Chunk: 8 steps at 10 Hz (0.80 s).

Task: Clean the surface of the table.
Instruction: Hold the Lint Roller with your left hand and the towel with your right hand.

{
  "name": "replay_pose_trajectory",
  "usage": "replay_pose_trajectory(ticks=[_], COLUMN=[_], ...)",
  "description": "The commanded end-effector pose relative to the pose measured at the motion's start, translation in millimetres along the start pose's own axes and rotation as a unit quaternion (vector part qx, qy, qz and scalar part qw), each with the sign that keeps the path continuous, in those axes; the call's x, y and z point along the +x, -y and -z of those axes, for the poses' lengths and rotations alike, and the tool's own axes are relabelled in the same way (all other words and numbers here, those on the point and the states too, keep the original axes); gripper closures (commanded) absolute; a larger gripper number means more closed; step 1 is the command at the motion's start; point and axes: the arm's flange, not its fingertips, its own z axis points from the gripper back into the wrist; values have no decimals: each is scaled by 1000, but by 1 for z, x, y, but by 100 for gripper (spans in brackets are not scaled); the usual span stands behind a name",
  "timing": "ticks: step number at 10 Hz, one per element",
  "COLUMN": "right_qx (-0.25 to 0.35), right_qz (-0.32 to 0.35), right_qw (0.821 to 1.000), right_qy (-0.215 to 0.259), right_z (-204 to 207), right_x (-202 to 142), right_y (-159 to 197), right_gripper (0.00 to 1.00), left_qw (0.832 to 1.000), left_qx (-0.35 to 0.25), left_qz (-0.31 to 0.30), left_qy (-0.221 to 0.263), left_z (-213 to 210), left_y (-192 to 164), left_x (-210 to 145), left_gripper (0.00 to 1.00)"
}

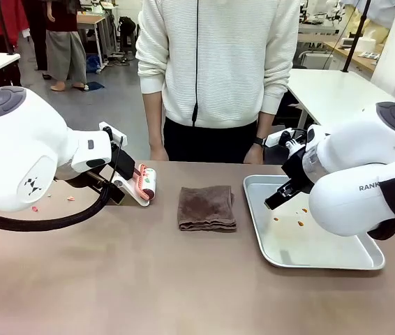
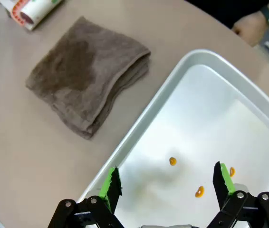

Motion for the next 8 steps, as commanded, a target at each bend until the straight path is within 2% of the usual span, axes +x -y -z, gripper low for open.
replay_pose_trajectory(ticks=[1, 8], right_qx=[0, 0], right_qz=[0, 0], right_qw=[1000, 1000], right_qy=[0, 0], right_z=[0, 0], right_x=[0, 0], right_y=[0, 0], right_gripper=[0, 0], left_qw=[1000, 1000], left_qx=[0, 0], left_qz=[0, 0], left_qy=[0, 0], left_z=[0, 0], left_y=[0, 0], left_x=[0, 0], left_gripper=[0, 0])
